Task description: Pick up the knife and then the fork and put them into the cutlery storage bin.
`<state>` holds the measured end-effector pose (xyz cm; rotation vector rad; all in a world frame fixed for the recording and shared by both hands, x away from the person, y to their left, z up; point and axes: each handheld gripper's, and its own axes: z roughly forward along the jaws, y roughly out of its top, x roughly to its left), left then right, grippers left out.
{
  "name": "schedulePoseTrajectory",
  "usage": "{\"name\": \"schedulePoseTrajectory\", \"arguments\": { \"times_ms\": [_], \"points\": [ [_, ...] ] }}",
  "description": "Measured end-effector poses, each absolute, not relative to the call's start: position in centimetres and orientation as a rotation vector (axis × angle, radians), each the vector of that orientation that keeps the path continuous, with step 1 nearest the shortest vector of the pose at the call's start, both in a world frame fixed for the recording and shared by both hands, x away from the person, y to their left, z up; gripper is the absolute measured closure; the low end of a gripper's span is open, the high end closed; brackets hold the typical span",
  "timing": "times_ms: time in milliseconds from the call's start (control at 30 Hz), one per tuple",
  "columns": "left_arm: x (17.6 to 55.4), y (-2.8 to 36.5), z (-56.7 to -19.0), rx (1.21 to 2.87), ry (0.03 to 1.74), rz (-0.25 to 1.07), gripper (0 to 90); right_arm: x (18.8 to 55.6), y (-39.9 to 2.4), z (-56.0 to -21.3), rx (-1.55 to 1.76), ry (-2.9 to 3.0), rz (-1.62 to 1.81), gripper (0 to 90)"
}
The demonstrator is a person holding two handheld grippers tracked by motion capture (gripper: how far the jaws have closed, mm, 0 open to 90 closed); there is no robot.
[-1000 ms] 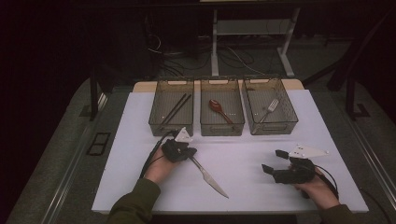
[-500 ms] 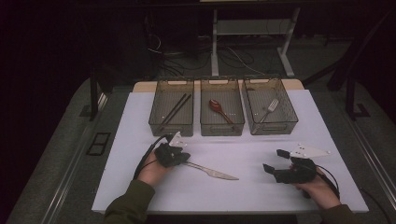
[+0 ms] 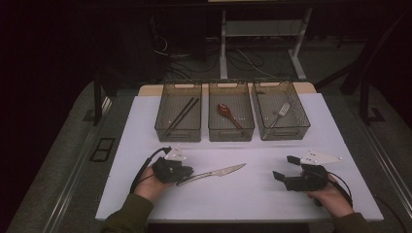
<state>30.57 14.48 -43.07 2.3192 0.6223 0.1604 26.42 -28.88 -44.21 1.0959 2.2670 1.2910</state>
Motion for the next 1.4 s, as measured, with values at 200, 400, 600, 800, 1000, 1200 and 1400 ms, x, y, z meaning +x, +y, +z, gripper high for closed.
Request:
{"name": "schedulePoseTrajectory", "arguments": {
  "times_ms": [200, 400, 600, 800, 1000, 1200, 1400],
  "points": [
    [30.6, 13.0, -42.8, 2.276, 0.553, 0.116, 68.9, 26.4, -28.8, -44.3, 1.096, 2.281, 1.283, 17.2],
    [30.9, 11.6, -43.5, 2.282, 0.513, 0.088, 68.8, 26.4, -28.7, -44.3, 1.091, 2.284, 1.282, 17.2],
    [31.3, 11.2, -44.4, 2.284, 0.493, 0.073, 72.3, 26.4, -28.7, -44.3, 1.084, 2.290, 1.278, 17.3],
    [31.4, 11.1, -44.9, 2.302, 0.462, 0.069, 74.3, 26.4, -28.7, -44.3, 1.085, 2.297, 1.273, 17.2],
    [31.6, 11.1, -45.0, 2.310, 0.433, 0.070, 77.9, 26.4, -28.6, -44.3, 1.087, 2.301, 1.271, 17.2],
    [31.7, 11.0, -44.9, 2.314, 0.454, 0.057, 79.4, 26.4, -28.6, -44.3, 1.088, 2.302, 1.272, 17.2],
    [31.4, 10.8, -44.8, 2.327, 0.461, 0.082, 79.5, 26.4, -28.7, -44.3, 1.092, 2.303, 1.274, 17.2]
  ]
}}
